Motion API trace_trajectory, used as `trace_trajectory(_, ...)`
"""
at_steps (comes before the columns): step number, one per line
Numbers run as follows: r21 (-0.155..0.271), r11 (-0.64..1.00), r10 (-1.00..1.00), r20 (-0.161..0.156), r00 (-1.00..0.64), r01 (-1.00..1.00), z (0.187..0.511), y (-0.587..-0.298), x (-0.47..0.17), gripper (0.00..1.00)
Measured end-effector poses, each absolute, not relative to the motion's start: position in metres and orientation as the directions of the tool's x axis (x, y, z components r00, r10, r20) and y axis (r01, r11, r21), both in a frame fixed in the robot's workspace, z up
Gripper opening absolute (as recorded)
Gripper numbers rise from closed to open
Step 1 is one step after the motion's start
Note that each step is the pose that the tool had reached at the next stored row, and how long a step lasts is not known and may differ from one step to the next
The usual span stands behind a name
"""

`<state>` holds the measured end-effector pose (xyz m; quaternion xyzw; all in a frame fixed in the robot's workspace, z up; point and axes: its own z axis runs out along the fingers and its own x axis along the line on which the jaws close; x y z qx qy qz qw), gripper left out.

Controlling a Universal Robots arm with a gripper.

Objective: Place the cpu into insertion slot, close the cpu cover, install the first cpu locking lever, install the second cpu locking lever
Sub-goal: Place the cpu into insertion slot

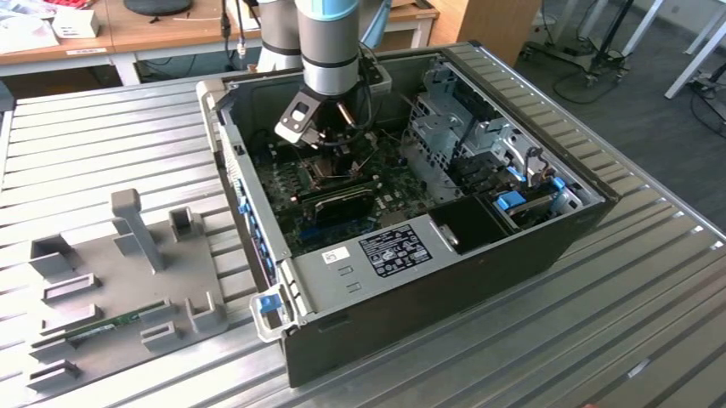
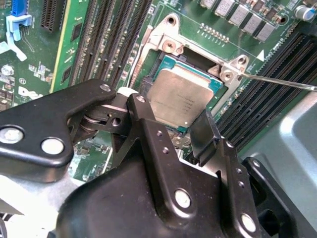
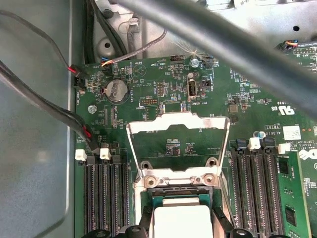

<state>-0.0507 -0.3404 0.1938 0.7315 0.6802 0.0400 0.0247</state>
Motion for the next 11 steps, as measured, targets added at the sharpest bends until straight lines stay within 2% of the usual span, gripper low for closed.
trace_trajectory(11, 0.091, -0.076, 0.997, 0.025, 0.074, 0.993, 0.1930, -0.3404, -0.0490, 0.55)
